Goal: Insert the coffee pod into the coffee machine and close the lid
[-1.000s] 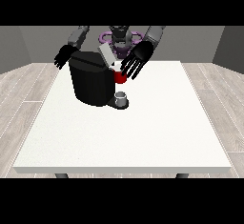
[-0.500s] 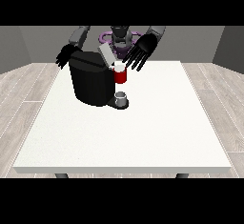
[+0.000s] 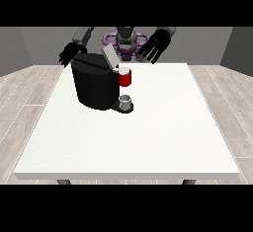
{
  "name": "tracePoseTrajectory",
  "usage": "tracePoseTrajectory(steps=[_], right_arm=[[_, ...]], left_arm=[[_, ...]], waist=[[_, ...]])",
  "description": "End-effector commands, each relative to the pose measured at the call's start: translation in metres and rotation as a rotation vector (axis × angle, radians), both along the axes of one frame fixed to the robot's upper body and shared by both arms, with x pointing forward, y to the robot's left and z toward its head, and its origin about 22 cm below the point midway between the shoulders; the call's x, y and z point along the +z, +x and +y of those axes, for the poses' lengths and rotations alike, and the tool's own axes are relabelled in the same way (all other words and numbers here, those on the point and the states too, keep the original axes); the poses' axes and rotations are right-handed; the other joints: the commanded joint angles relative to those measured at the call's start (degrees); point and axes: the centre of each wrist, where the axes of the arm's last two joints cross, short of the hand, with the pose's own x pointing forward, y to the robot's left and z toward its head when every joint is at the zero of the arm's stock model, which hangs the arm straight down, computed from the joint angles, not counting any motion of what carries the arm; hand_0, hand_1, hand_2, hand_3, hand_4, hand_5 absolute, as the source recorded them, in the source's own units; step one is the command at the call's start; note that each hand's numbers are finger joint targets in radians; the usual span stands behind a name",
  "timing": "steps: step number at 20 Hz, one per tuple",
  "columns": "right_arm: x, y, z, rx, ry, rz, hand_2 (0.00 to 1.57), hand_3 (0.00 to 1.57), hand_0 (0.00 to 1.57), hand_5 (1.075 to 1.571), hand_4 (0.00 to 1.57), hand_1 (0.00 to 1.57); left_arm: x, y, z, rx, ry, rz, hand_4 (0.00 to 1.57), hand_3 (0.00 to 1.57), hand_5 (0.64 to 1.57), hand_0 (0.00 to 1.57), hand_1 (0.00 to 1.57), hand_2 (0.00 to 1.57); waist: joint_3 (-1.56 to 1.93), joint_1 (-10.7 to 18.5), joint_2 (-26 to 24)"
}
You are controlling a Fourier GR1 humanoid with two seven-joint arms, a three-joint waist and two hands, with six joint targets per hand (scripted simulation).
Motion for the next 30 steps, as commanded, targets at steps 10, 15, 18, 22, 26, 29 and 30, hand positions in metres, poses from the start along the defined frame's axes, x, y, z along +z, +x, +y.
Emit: tracePoseTrajectory(steps=[10,15,18,22,26,29,30], right_arm=[[-0.017,-0.036,-0.034,-0.007,-0.076,0.103,0.00,0.00,0.00,1.571,0.36,0.00],[-0.001,-0.036,-0.048,0.063,-0.067,0.072,0.00,0.00,0.00,1.571,0.29,0.00],[0.024,-0.017,-0.021,0.128,-0.109,0.016,0.00,0.00,0.00,1.571,0.00,0.00],[0.034,-0.012,-0.035,0.147,-0.077,-0.029,0.00,0.00,0.00,1.571,0.00,0.00],[0.059,0.003,-0.036,0.219,-0.134,-0.013,0.00,0.00,0.00,1.571,0.00,0.00],[0.044,0.004,-0.017,0.244,-0.143,-0.032,0.00,0.00,0.00,1.571,0.14,0.00],[0.065,0.016,-0.015,0.245,-0.182,-0.030,0.00,0.00,0.00,1.571,0.24,0.00]], left_arm=[[-0.134,-0.050,0.012,0.046,-0.612,0.195,0.00,0.00,1.571,0.00,0.00,0.00],[-0.190,-0.086,0.007,0.125,-0.716,0.320,0.09,0.00,1.571,0.00,0.00,0.00],[-0.186,-0.084,-0.006,0.126,-0.749,0.318,0.00,0.00,1.571,0.00,0.00,0.00],[-0.178,-0.088,0.008,0.079,-0.810,0.305,0.00,0.00,1.571,0.00,0.00,0.00],[-0.203,-0.112,0.014,0.086,-0.848,0.328,0.03,0.00,1.571,0.00,0.00,0.00],[-0.181,-0.104,-0.013,0.057,-0.832,0.309,0.00,0.00,1.571,0.00,0.00,0.00],[-0.195,-0.115,-0.005,0.071,-0.868,0.314,0.09,0.00,1.571,0.00,0.00,0.00]], waist=[[-0.04,8.05,-14.52],[-0.01,10.54,-19.13],[-0.01,11.51,-18.70],[0.02,14.09,-17.98],[0.00,16.35,-17.22],[0.03,17.53,-16.63],[0.01,17.86,-16.07]])
